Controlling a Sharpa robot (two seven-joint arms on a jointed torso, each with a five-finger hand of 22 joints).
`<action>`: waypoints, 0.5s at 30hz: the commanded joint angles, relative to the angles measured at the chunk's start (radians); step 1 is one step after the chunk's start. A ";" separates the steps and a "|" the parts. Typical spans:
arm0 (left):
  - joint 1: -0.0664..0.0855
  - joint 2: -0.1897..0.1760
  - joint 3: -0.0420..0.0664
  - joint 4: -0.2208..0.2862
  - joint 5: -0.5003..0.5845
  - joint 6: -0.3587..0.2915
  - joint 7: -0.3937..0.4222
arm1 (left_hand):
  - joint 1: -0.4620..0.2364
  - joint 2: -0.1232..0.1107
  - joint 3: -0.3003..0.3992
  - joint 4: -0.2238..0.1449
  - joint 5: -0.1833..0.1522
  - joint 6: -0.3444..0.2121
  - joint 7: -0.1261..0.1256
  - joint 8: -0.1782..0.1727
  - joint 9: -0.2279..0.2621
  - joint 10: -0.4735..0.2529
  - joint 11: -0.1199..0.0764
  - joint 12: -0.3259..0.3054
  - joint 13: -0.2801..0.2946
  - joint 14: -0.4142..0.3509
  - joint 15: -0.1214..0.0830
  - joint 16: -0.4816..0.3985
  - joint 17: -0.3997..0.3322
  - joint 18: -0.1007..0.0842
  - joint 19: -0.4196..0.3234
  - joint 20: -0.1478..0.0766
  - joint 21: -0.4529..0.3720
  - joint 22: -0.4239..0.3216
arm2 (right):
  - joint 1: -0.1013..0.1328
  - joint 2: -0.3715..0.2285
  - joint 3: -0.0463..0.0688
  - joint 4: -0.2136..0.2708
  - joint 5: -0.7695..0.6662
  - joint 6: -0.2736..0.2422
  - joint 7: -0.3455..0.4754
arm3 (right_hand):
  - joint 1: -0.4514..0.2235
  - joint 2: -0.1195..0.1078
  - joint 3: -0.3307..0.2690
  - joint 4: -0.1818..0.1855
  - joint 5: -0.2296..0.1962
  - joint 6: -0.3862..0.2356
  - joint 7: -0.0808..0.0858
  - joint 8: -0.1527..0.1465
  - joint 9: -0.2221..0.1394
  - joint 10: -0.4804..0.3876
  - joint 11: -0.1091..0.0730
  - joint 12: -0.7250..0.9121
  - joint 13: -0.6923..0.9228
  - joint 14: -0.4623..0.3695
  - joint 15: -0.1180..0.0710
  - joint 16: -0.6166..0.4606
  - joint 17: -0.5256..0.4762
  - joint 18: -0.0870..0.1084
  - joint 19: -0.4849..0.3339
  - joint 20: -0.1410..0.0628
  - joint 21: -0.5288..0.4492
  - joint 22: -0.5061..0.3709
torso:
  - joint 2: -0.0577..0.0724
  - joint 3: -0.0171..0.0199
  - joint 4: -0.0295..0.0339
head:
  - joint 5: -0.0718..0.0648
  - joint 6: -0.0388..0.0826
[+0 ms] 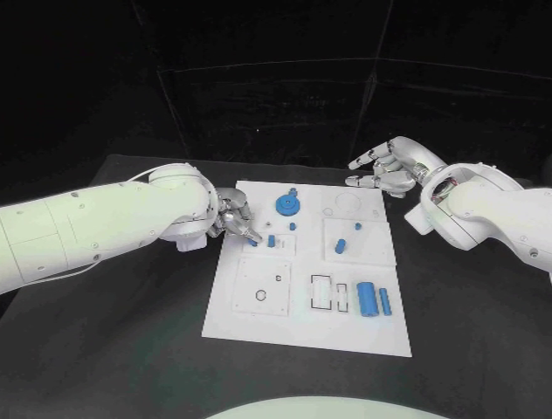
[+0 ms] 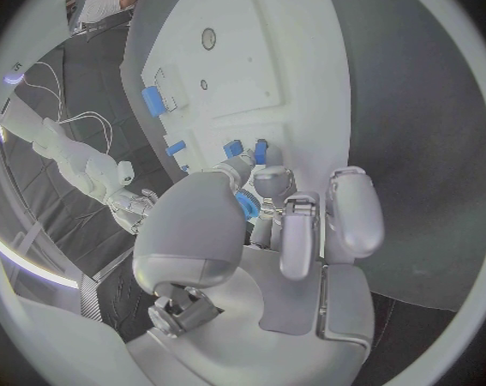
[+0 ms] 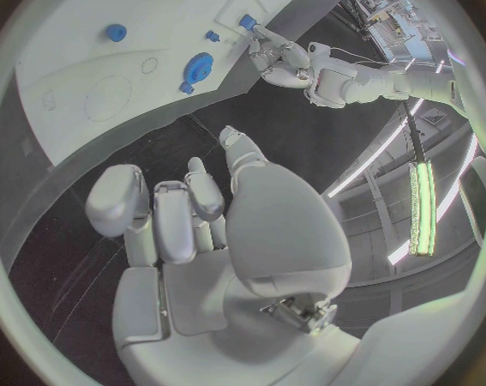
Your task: Assemble the parts on the task board
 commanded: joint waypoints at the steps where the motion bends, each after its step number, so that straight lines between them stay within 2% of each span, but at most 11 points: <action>1: -0.003 0.007 -0.002 -0.001 -0.003 0.025 -0.004 | -0.038 -0.018 0.054 -0.045 0.004 0.013 -0.004 0.006 0.001 0.009 0.001 0.003 0.001 0.102 0.000 0.003 0.263 0.003 0.008 0.000 0.000 0.002 | 0.002 0.000 0.001 0.003 0.002 0.003 0.003 | -0.001 0.002 0.000 0.009 0.006 -0.005 -0.001 0.006 0.000 0.000 -0.003 -0.006 -0.003 0.035 -0.009 -0.005 -0.002 0.011 -0.002 -0.001 -0.006 -0.003 | 0.000 0.0004 -0.0003 | 0.000 -0.001; 7: -0.003 0.014 -0.003 -0.008 -0.003 0.033 -0.006 | -0.093 -0.038 0.024 -0.014 0.004 0.028 -0.007 0.014 0.001 0.016 -0.001 0.012 0.009 0.102 -0.002 0.003 0.263 0.002 0.010 -0.001 0.003 0.007 | 0.002 -0.001 0.001 0.004 0.002 0.002 0.004 | -0.001 0.002 0.000 0.009 0.006 -0.005 -0.001 0.006 0.000 0.000 -0.003 -0.006 -0.003 0.035 -0.009 -0.005 -0.002 0.011 -0.002 -0.001 -0.006 -0.003 | 0.000 0.0003 -0.0001 | -0.001 -0.001; 15: -0.002 0.021 -0.003 -0.015 -0.003 0.042 -0.008 | -0.128 -0.041 0.003 0.009 0.004 0.040 -0.012 0.020 0.000 0.025 -0.005 0.024 0.023 0.102 -0.006 0.003 0.263 0.001 0.014 -0.004 0.008 0.015 | 0.002 -0.001 0.001 0.005 0.002 0.001 0.004 | -0.002 0.002 0.000 0.009 0.006 -0.005 -0.001 0.006 0.000 0.000 -0.002 -0.007 -0.003 0.035 -0.009 -0.005 -0.003 0.011 -0.002 -0.001 -0.005 -0.002 | 0.000 -0.0001 -0.0001 | -0.003 -0.002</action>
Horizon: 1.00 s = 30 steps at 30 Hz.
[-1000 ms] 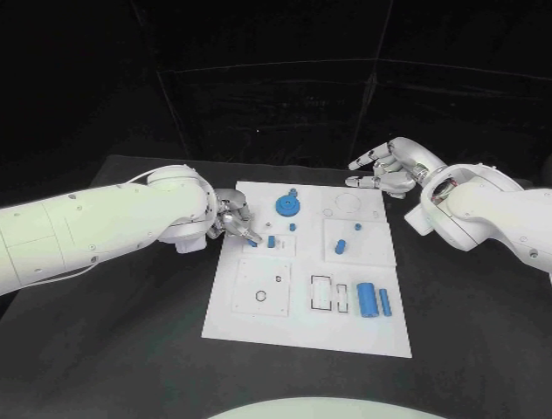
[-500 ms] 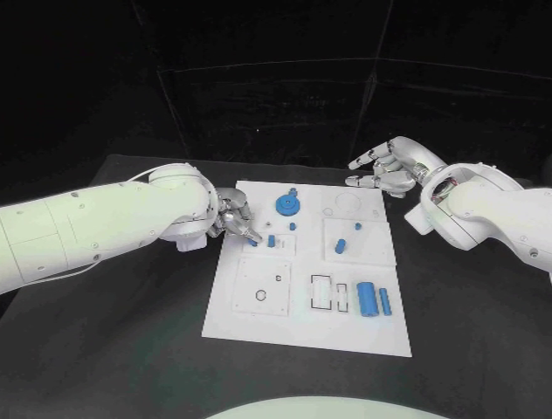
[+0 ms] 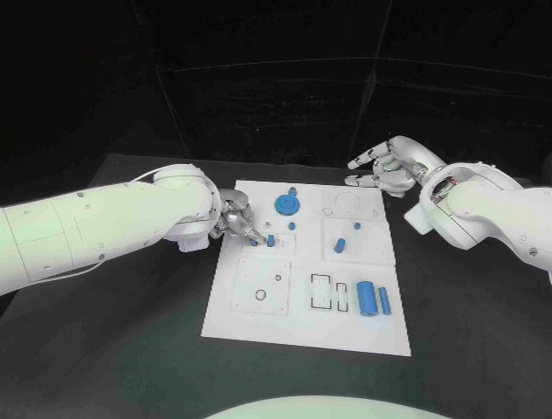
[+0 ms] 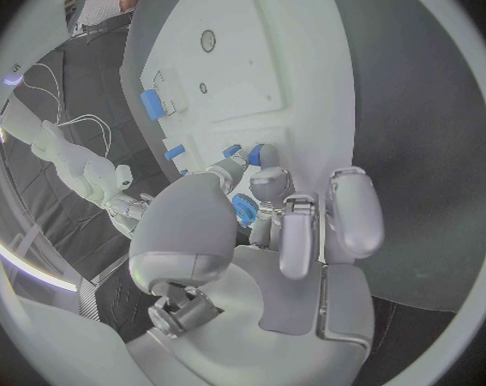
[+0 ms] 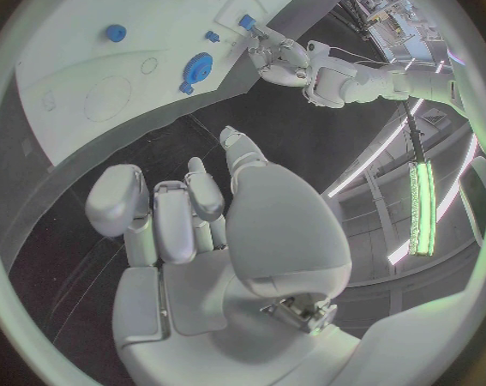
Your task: Assemble the parts on the task board
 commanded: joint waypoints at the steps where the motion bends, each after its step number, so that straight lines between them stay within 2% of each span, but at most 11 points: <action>1: 0.001 0.003 0.000 -0.002 -0.001 0.023 -0.002 | -0.014 -0.001 -0.004 0.010 0.003 0.009 -0.001 0.004 -0.001 0.008 0.002 0.004 0.002 0.102 -0.007 0.003 0.263 0.001 0.008 -0.003 0.005 0.002 | 0.002 0.000 0.001 0.003 0.002 0.001 0.004 | -0.002 0.002 0.000 0.004 0.006 -0.005 -0.001 0.006 0.000 0.000 -0.002 -0.007 -0.001 0.035 -0.009 -0.005 -0.001 0.011 -0.002 -0.001 -0.005 0.000 | 0.000 -0.0005 0.0000 | -0.001 0.000; 11: 0.001 0.007 0.000 -0.015 -0.001 0.008 -0.004 | -0.073 -0.003 -0.038 0.051 0.003 0.017 -0.001 0.007 -0.004 0.012 0.001 0.009 0.006 0.102 -0.008 0.003 0.263 0.000 0.010 -0.005 0.005 0.004 | 0.002 0.000 0.001 0.003 0.002 0.000 0.006 | -0.004 0.002 -0.001 0.005 0.006 -0.005 -0.001 0.006 0.000 0.000 -0.002 -0.007 -0.002 0.035 -0.009 -0.006 -0.002 0.011 -0.001 -0.001 -0.006 -0.001 | -0.001 -0.0003 0.0005 | -0.002 0.000; 16: 0.001 0.006 0.000 -0.018 -0.001 -0.006 -0.004 | -0.103 -0.021 -0.070 0.068 0.003 0.021 -0.001 0.010 -0.005 0.014 0.001 0.011 0.007 0.102 -0.008 0.003 0.263 0.000 0.011 -0.005 0.006 0.006 | 0.002 0.001 0.001 0.002 0.002 0.000 0.008 | -0.004 0.002 -0.001 0.005 0.006 -0.005 -0.001 0.006 0.000 0.000 -0.002 -0.007 -0.002 0.035 -0.009 -0.006 -0.002 0.011 -0.001 -0.001 -0.006 -0.001 | -0.001 -0.0014 0.0009 | -0.002 0.002; 22: 0.000 0.000 0.001 -0.013 0.004 -0.035 -0.002 | -0.119 -0.031 -0.100 0.080 0.003 0.023 -0.003 0.013 -0.006 0.016 0.000 0.013 0.010 0.102 -0.009 0.003 0.263 -0.001 0.012 -0.006 0.007 0.008 | 0.002 0.002 0.001 0.001 0.002 0.000 0.009 | -0.004 0.002 -0.001 0.005 0.006 -0.005 -0.001 0.006 0.000 0.000 -0.002 -0.007 -0.002 0.035 -0.009 -0.006 -0.002 0.011 -0.001 -0.001 -0.006 -0.001 | -0.001 -0.0021 0.0008 | -0.003 0.003; 30: 0.000 -0.006 0.001 -0.005 0.029 -0.068 0.003 | -0.134 -0.058 -0.168 0.096 0.004 0.023 -0.005 0.016 -0.008 0.016 -0.002 0.012 0.007 0.102 -0.011 0.003 0.263 -0.001 0.013 -0.008 0.005 0.008 | 0.002 0.004 0.001 -0.001 0.002 0.001 0.010 | -0.004 0.002 -0.001 0.005 0.006 -0.005 -0.001 0.006 0.000 0.000 -0.002 -0.007 -0.002 0.035 -0.009 -0.006 -0.002 0.011 -0.001 -0.001 -0.006 -0.001 | -0.001 -0.0012 0.0013 | -0.003 0.003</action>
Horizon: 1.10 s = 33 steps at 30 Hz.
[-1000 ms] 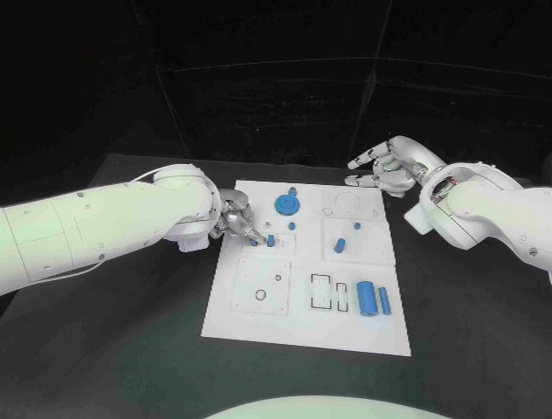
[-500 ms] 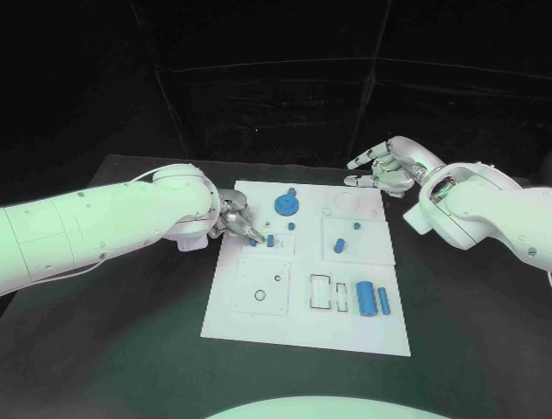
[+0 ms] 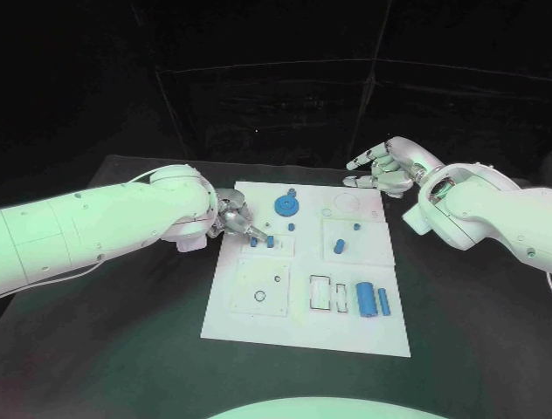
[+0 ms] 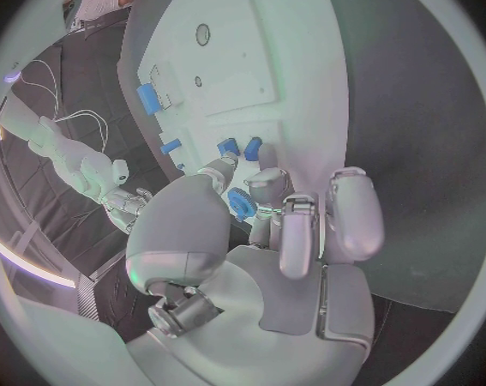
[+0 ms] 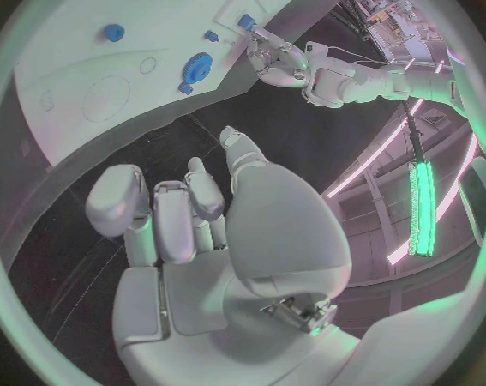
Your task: Assemble the parts on the task board
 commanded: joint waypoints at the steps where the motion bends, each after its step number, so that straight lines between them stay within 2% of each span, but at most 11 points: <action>1: 0.001 -0.004 0.001 0.005 0.021 -0.039 0.005 | -0.003 -0.008 -0.022 0.006 0.004 0.005 -0.002 0.005 -0.002 0.005 0.002 0.003 -0.002 0.106 -0.008 0.003 0.263 0.000 0.006 -0.002 0.004 -0.001 | 0.002 0.002 0.001 0.001 0.002 0.001 0.008 | -0.004 0.002 -0.001 0.006 0.006 -0.005 -0.001 0.006 0.000 0.000 -0.002 -0.004 -0.001 0.035 -0.009 -0.006 -0.001 0.011 -0.001 -0.001 -0.006 -0.001 | 0.000 0.0003 0.0005 | 0.001 0.000; 7: 0.001 -0.031 0.002 0.024 0.036 -0.080 0.024 | 0.012 -0.001 -0.044 0.008 0.004 -0.003 0.000 0.004 -0.004 -0.009 0.003 -0.016 -0.028 0.106 -0.008 0.003 0.263 0.003 -0.001 -0.002 -0.011 -0.019 | 0.002 0.003 0.001 -0.001 0.002 0.001 0.008 | -0.005 0.003 -0.002 0.007 0.007 -0.006 -0.001 0.007 0.000 0.000 -0.002 -0.004 -0.001 0.035 -0.009 -0.006 -0.001 0.011 -0.002 -0.001 -0.006 -0.002 | 0.000 0.0003 0.0012 | 0.000 0.000; 12: 0.005 -0.055 0.006 0.044 0.052 -0.137 0.066 | 0.061 0.032 -0.065 0.003 0.007 -0.054 0.019 -0.014 -0.014 -0.060 0.018 -0.071 -0.100 0.106 0.002 0.003 0.263 0.012 -0.020 0.005 -0.047 -0.061 | 0.002 0.003 0.001 -0.003 0.002 0.002 0.008 | -0.006 0.003 -0.002 0.008 0.007 -0.006 -0.001 0.007 0.000 0.000 -0.002 -0.004 -0.002 0.035 -0.009 -0.006 -0.001 0.011 -0.002 -0.001 -0.007 -0.002 | -0.002 0.0006 0.0016 | -0.003 0.000; 15: 0.007 -0.060 0.007 0.049 0.069 -0.175 0.116 | 0.099 0.049 -0.070 -0.002 0.008 -0.091 0.035 -0.028 -0.024 -0.116 0.032 -0.127 -0.174 0.097 0.014 -0.017 0.231 0.029 -0.057 0.014 -0.120 -0.147 | 0.002 0.003 0.001 -0.005 0.002 0.001 0.008 | -0.006 0.003 -0.002 0.008 0.007 -0.006 -0.001 0.007 0.000 0.000 -0.002 -0.004 -0.002 0.035 -0.009 -0.006 -0.001 0.011 -0.002 -0.001 -0.007 -0.002 | 0.000 0.0011 0.0013 | -0.004 0.001; 16: 0.008 -0.059 0.007 0.050 0.075 -0.193 0.156 | 0.139 0.061 -0.068 -0.009 0.008 -0.119 0.049 -0.039 -0.035 -0.178 0.045 -0.187 -0.255 0.079 0.024 -0.056 0.171 0.047 -0.096 0.024 -0.199 -0.236 | 0.002 0.003 0.001 -0.005 0.002 0.001 0.008 | -0.006 0.003 -0.002 0.008 0.007 -0.006 -0.001 0.007 0.000 0.000 -0.002 -0.004 -0.002 0.035 -0.009 -0.006 -0.001 0.011 -0.002 -0.001 -0.007 -0.002 | 0.001 0.0014 -0.0007 | -0.004 0.001; 19: 0.009 -0.050 0.006 0.051 0.085 -0.253 0.276 | 0.200 0.066 -0.053 -0.031 0.008 -0.164 0.072 -0.061 -0.053 -0.257 0.066 -0.237 -0.291 0.019 0.040 -0.174 0.012 0.085 -0.197 0.037 -0.385 -0.438 | 0.002 0.004 0.001 -0.005 0.003 0.001 0.008 | -0.006 0.003 -0.002 0.008 0.007 -0.006 -0.001 0.007 0.000 0.000 -0.002 -0.004 -0.002 0.035 -0.009 -0.006 -0.001 0.011 -0.002 -0.001 -0.007 -0.002 | 0.002 0.0018 -0.0012 | -0.004 0.003; 21: 0.009 -0.039 0.006 0.049 0.089 -0.302 0.366 | 0.290 0.052 -0.022 -0.081 0.012 -0.188 0.093 -0.088 -0.080 -0.337 0.086 -0.301 -0.330 -0.077 0.058 -0.339 -0.180 0.102 -0.274 0.051 -0.517 -0.558 | 0.002 0.005 0.001 -0.005 0.003 0.002 0.008 | -0.006 0.003 -0.002 0.008 0.007 -0.006 -0.001 0.007 0.000 0.000 -0.002 -0.004 -0.002 0.035 -0.009 -0.006 -0.001 0.011 -0.002 -0.001 -0.007 -0.002 | 0.002 0.0013 -0.0013 | -0.004 0.005; 22: 0.009 -0.032 0.005 0.047 0.090 -0.320 0.401 | 0.335 0.045 -0.001 -0.107 0.012 -0.187 0.100 -0.106 -0.100 -0.352 0.089 -0.331 -0.356 -0.116 0.064 -0.410 -0.256 0.103 -0.288 0.060 -0.551 -0.580 | 0.002 0.005 0.001 -0.005 0.003 0.002 0.007 | -0.006 0.003 -0.002 0.008 0.007 -0.006 -0.001 0.007 0.000 0.000 -0.002 -0.004 -0.002 0.035 -0.009 -0.006 -0.001 0.011 -0.002 -0.001 -0.007 -0.002 | 0.002 0.0009 -0.0014 | -0.007 0.008; 24: 0.008 -0.017 0.003 0.038 0.087 -0.350 0.465 | 0.389 0.022 0.029 -0.144 0.006 -0.174 0.112 -0.145 -0.139 -0.380 0.103 -0.393 -0.409 -0.128 0.074 -0.452 -0.299 0.105 -0.283 0.070 -0.586 -0.605 | 0.002 0.004 0.001 -0.005 0.003 0.003 0.006 | -0.007 0.003 -0.002 0.009 0.007 -0.006 -0.001 0.007 0.000 0.001 -0.002 -0.003 -0.001 0.035 -0.009 -0.006 0.000 0.011 -0.001 -0.001 -0.006 -0.001 | 0.002 0.0002 -0.0010 | -0.012 0.009; 30: 0.005 0.024 -0.020 -0.001 0.018 -0.376 0.552 | 0.416 -0.019 0.071 -0.182 0.007 -0.152 0.132 -0.237 -0.224 -0.445 0.136 -0.537 -0.540 -0.227 0.100 -0.631 -0.495 0.104 -0.292 0.092 -0.653 -0.652 | 0.002 0.003 0.001 -0.004 0.003 0.003 0.005 | -0.006 0.004 -0.001 0.009 0.009 -0.005 -0.001 0.007 0.000 0.000 -0.003 -0.003 -0.002 0.035 -0.009 -0.006 0.000 0.011 -0.001 -0.001 -0.007 -0.002 | 0.002 0.0013 -0.0034 | -0.014 0.010; 33: 0.001 0.045 -0.031 -0.024 -0.019 -0.374 0.568 | 0.416 -0.028 0.074 -0.191 0.007 -0.153 0.134 -0.259 -0.244 -0.446 0.140 -0.559 -0.566 -0.224 0.103 -0.633 -0.501 0.105 -0.288 0.096 -0.664 -0.660 | 0.002 0.003 0.001 -0.003 0.003 0.003 0.004 | -0.006 0.004 -0.001 0.009 0.009 -0.005 -0.001 0.007 0.000 0.000 -0.003 -0.003 -0.002 0.035 -0.009 -0.006 0.000 0.011 -0.001 -0.001 -0.007 -0.002 | 0.002 0.0011 -0.0023 | -0.018 0.012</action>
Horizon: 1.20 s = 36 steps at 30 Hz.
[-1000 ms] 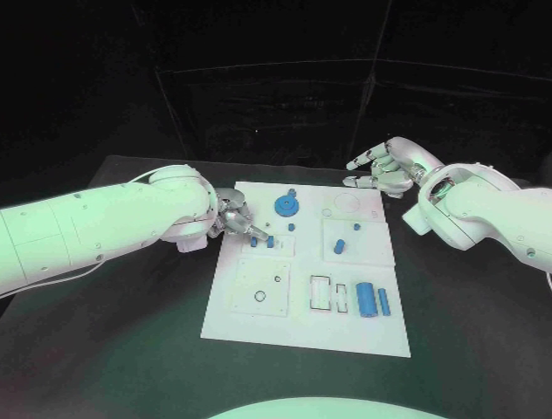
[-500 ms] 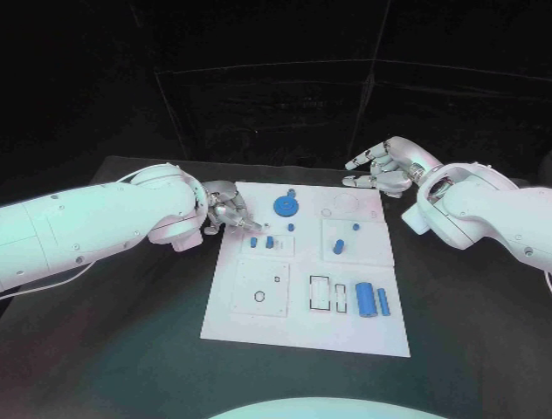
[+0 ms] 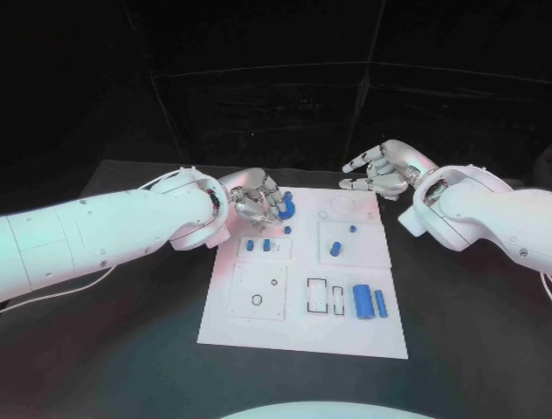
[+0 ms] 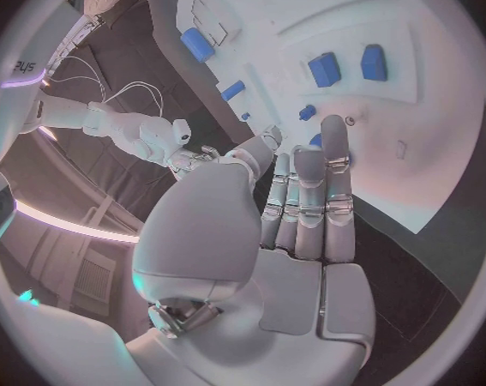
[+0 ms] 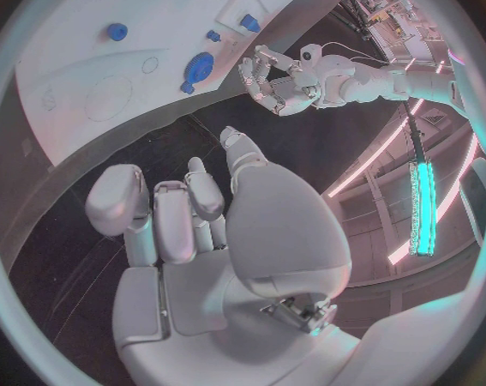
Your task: Assemble the parts on the task board
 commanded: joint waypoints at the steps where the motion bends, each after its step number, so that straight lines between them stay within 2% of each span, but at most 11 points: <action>1: -0.003 0.022 -0.008 -0.025 -0.081 -0.045 0.111 | -0.006 -0.014 0.000 -0.012 -0.001 0.014 0.002 -0.025 -0.027 0.010 0.002 -0.022 -0.035 0.028 0.003 0.030 0.022 0.014 0.022 0.006 -0.005 -0.007 | 0.002 0.001 0.001 0.003 0.002 0.003 0.005 | -0.006 0.004 0.002 0.006 0.005 -0.005 -0.001 0.003 0.000 0.000 -0.003 -0.003 -0.001 0.035 -0.009 -0.006 -0.001 0.011 -0.001 -0.001 -0.003 -0.001 | 0.001 -0.0002 -0.0003 | -0.004 0.003; 8: -0.009 0.070 -0.026 -0.069 -0.169 -0.025 0.076 | -0.008 -0.022 -0.002 -0.029 -0.003 0.037 -0.004 -0.056 -0.062 0.016 -0.001 -0.053 -0.083 0.101 0.000 0.145 0.126 0.013 0.066 0.004 0.005 -0.008 | 0.002 0.002 0.001 0.014 0.002 0.005 0.003 | -0.004 0.004 0.002 0.006 0.006 -0.005 -0.001 0.003 0.000 0.000 -0.003 -0.004 -0.001 0.035 -0.009 -0.007 -0.001 0.011 -0.001 -0.001 -0.003 0.000 | 0.000 0.0000 0.0014 | -0.009 0.004; 10: -0.010 0.084 -0.031 -0.080 -0.195 -0.015 0.055 | -0.007 -0.024 -0.004 -0.036 -0.003 0.046 -0.004 -0.064 -0.073 -0.004 0.001 -0.075 -0.103 0.132 0.001 0.197 0.176 0.012 0.087 0.004 0.015 -0.003 | 0.002 0.005 0.001 0.014 0.002 0.006 0.003 | -0.004 0.004 0.002 0.006 0.006 -0.005 -0.001 0.003 0.000 0.000 -0.003 -0.004 -0.001 0.035 -0.009 -0.007 -0.001 0.011 -0.001 -0.001 -0.003 0.000 | 0.000 0.0005 0.0008 | -0.009 0.004; 12: -0.010 0.095 -0.034 -0.090 -0.211 -0.006 0.039 | -0.008 -0.024 -0.006 -0.038 -0.004 0.050 -0.004 -0.069 -0.079 -0.003 0.002 -0.081 -0.112 0.146 0.000 0.220 0.197 0.012 0.097 0.004 0.021 -0.001 | 0.002 0.005 0.001 0.013 0.002 0.005 0.003 | -0.004 0.004 0.002 0.006 0.006 -0.005 -0.001 0.003 0.000 0.000 -0.003 -0.004 -0.001 0.035 -0.009 -0.007 -0.001 0.011 -0.001 -0.001 -0.003 0.000 | 0.000 0.0007 -0.0006 | -0.008 0.004; 16: -0.012 0.116 -0.038 -0.112 -0.235 0.015 0.009 | -0.015 -0.022 -0.016 -0.046 -0.004 0.070 -0.007 -0.085 -0.101 0.009 -0.001 -0.097 -0.145 0.195 -0.002 0.314 0.288 0.012 0.136 0.001 0.047 0.014 | 0.002 0.004 0.001 0.009 0.002 0.003 0.003 | -0.003 0.004 0.003 0.005 0.007 -0.005 -0.001 0.003 0.000 0.000 -0.003 -0.004 -0.002 0.035 -0.009 -0.007 -0.001 0.011 -0.001 -0.001 -0.003 -0.001 | 0.000 -0.0007 -0.0010 | -0.008 0.004; 18: -0.013 0.124 -0.039 -0.121 -0.245 0.023 -0.001 | -0.017 -0.019 -0.018 -0.049 -0.003 0.080 -0.009 -0.091 -0.110 0.018 -0.002 -0.103 -0.159 0.215 -0.004 0.352 0.330 0.005 0.163 -0.001 0.092 0.057 | 0.002 0.004 0.001 0.008 0.002 0.002 0.003 | -0.003 0.004 0.003 0.005 0.007 -0.005 -0.001 0.003 0.000 0.000 -0.003 -0.004 -0.002 0.035 -0.009 -0.007 -0.001 0.011 -0.001 -0.001 -0.003 -0.001 | 0.000 -0.0010 0.0000 | -0.008 0.004; 22: -0.016 0.137 -0.041 -0.137 -0.263 0.037 -0.016 | -0.020 -0.014 -0.020 -0.053 -0.004 0.093 -0.011 -0.100 -0.122 0.029 -0.005 -0.110 -0.177 0.223 -0.006 0.366 0.333 -0.005 0.193 -0.004 0.156 0.124 | 0.002 0.004 0.001 0.007 0.002 0.001 0.003 | -0.003 0.004 0.003 0.005 0.007 -0.005 -0.001 0.003 0.000 0.000 -0.003 -0.004 -0.002 0.035 -0.009 -0.007 -0.001 0.011 -0.001 -0.001 -0.003 -0.001 | 0.000 0.0005 -0.0005 | -0.011 0.004; 23: -0.016 0.140 -0.041 -0.140 -0.268 0.039 -0.019 | -0.020 -0.013 -0.020 -0.054 -0.004 0.094 -0.012 -0.101 -0.124 0.031 -0.005 -0.111 -0.179 0.223 -0.007 0.366 0.331 -0.007 0.197 -0.004 0.165 0.133 | 0.002 0.004 0.001 0.008 0.002 0.001 0.003 | -0.003 0.004 0.003 0.005 0.007 -0.005 -0.001 0.003 0.000 0.000 -0.003 -0.004 -0.002 0.035 -0.009 -0.007 -0.001 0.011 -0.001 -0.001 -0.003 -0.001 | 0.000 0.0001 0.0016 | -0.012 0.003; 27: -0.018 0.152 -0.041 -0.154 -0.287 0.047 -0.029 | -0.019 -0.005 -0.016 -0.056 -0.004 0.106 -0.014 -0.105 -0.131 0.042 -0.007 -0.115 -0.191 0.228 -0.009 0.369 0.326 -0.014 0.215 -0.006 0.204 0.174 | 0.002 0.003 0.001 0.008 0.002 0.000 0.003 | -0.003 0.004 0.003 0.005 0.007 -0.005 -0.001 0.003 0.000 0.000 -0.003 -0.004 -0.002 0.035 -0.009 -0.007 -0.001 0.011 -0.001 -0.001 -0.003 -0.001 | -0.001 -0.0003 0.0027 | -0.013 0.002; 31: -0.019 0.162 -0.041 -0.166 -0.294 0.070 -0.035 | -0.012 0.006 -0.006 -0.061 -0.003 0.116 -0.016 -0.108 -0.136 0.051 -0.009 -0.121 -0.201 0.230 -0.011 0.369 0.320 -0.015 0.221 -0.008 0.217 0.187 | 0.002 0.002 0.001 0.008 0.002 0.000 0.003 | -0.003 0.004 0.003 0.005 0.007 -0.005 -0.001 0.003 0.000 0.000 -0.003 -0.004 -0.002 0.035 -0.009 -0.007 -0.001 0.011 -0.001 -0.001 -0.003 -0.001 | 0.000 -0.0005 0.0004 | -0.012 0.001; 36: -0.019 0.173 -0.041 -0.179 -0.298 0.093 -0.036 | -0.007 0.013 0.005 -0.067 -0.004 0.126 -0.018 -0.111 -0.142 0.062 -0.010 -0.127 -0.213 0.231 -0.012 0.372 0.319 -0.017 0.222 -0.009 0.227 0.198 | 0.002 0.000 0.001 0.009 0.002 0.000 0.003 | -0.002 0.004 0.003 0.005 0.008 -0.006 -0.001 0.003 0.000 0.000 -0.003 -0.004 -0.002 0.035 -0.010 -0.007 0.000 0.011 -0.001 -0.001 -0.003 0.000 | 0.000 -0.0003 0.0020 | -0.013 -0.002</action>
